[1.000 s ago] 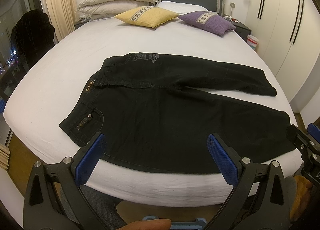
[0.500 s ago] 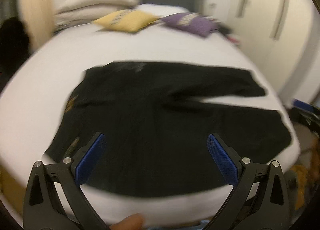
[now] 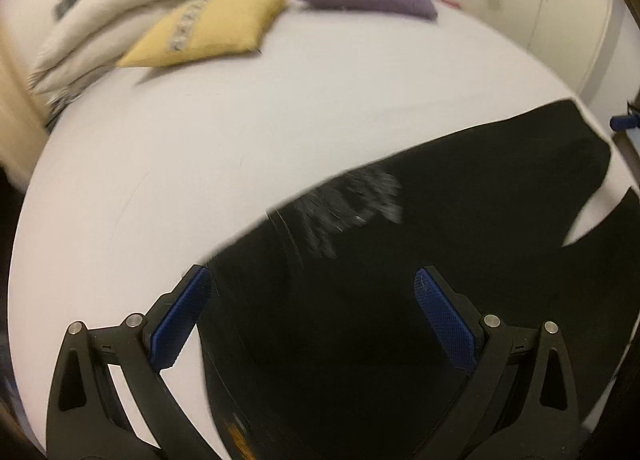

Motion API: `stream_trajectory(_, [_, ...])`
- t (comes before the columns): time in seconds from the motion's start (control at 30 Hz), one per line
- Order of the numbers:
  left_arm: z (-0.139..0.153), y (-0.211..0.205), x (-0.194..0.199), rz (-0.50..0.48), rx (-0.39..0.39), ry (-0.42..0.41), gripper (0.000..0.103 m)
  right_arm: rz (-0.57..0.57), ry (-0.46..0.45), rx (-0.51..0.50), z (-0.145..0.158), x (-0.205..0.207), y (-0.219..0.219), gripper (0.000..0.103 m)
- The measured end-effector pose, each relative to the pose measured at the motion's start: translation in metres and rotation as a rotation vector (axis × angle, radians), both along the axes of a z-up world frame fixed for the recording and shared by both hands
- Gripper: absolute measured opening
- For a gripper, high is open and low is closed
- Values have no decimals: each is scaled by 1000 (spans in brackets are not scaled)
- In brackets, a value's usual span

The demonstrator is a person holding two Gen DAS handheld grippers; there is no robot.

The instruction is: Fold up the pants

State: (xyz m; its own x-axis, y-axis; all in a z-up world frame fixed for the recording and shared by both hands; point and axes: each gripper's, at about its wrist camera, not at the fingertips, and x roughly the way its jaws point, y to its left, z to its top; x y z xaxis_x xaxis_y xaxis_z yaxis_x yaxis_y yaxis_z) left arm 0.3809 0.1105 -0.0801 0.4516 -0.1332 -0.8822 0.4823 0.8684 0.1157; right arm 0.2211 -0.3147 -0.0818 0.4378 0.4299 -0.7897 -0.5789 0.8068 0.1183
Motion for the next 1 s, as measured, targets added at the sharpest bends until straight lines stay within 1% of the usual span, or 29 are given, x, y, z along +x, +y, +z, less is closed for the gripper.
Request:
stream_trajectory(0.03, [-9,1,21,-25,24,21,103,32,26,-22,-10,16,-1,91])
stream_trajectory(0.1, [-24,2,45,-59,45,50,103,73,58,-37,-22,37,-4,90])
stream_trajectory(0.23, [-52,3,84,-122,71,122,102,115,70,-29,-39,66,-9,90])
stream_trajectory(0.33, [-72,0,101,-149,91,177,91,116,83,-20,-50,83,-14,90])
stream_trajectory(0.43, [-88,-4,116,-179,73,224,90,127,97,-18,-59,94,-13,90])
stream_trajectory(0.5, [-98,-3,123,-180,58,264,77,139,110,-28,-66,100,-13,86])
stream_trajectory(0.53, [-102,-3,125,-182,40,286,64,141,115,-33,-68,103,-11,85])
stream_trajectory(0.57, [-105,-4,125,-190,23,298,57,141,119,-36,-69,105,-9,84])
stream_trajectory(0.63, [-108,-10,119,-219,16,285,37,143,121,-44,-70,107,-9,82])
stream_trajectory(0.67, [-109,-12,117,-226,15,284,29,145,121,-50,-71,112,-8,81])
stream_trajectory(0.7, [-109,-13,115,-227,33,266,20,148,118,-56,-71,113,-7,81])
stream_trajectory(0.73, [-108,-15,112,-233,43,248,15,150,112,-64,-69,113,-5,81])
stream_trajectory(0.77, [-106,-15,109,-237,47,222,11,155,109,-69,-66,115,-2,81])
stream_trajectory(0.8, [-104,-15,106,-238,52,198,10,165,107,-71,-66,117,0,80])
stream_trajectory(0.83, [-101,-16,100,-240,58,152,7,169,104,-77,-65,120,1,80])
stream_trajectory(1.0, [-89,-16,71,-243,78,-8,6,197,96,-78,-64,135,11,80])
